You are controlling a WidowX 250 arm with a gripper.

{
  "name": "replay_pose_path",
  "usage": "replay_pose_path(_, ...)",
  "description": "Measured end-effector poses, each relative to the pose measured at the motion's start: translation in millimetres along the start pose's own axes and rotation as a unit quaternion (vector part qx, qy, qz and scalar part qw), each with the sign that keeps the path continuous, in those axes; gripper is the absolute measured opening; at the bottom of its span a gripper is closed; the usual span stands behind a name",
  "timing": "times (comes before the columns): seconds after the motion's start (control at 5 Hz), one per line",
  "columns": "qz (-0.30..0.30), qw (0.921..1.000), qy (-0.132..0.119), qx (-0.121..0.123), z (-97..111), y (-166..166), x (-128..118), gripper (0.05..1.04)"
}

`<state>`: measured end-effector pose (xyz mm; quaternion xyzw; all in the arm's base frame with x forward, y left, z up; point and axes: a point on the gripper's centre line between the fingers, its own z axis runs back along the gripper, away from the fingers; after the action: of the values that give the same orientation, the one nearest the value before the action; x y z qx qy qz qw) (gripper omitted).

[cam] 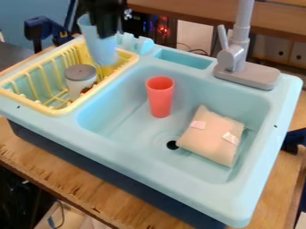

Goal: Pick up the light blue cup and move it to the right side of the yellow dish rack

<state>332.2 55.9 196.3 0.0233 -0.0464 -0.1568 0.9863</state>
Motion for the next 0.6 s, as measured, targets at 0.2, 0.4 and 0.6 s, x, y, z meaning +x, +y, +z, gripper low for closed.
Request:
replay_pose_path(0.2,-0.006,1.0000,0.002,-0.001,-1.1,-3.4,2.0,0.082)
replay_pose_path(0.4,-0.004,0.9998,0.016,-0.005,-11.2,-2.1,2.8,0.082)
replay_pose_path(0.6,0.000,0.9995,0.031,-0.010,-21.6,-0.7,3.8,0.082)
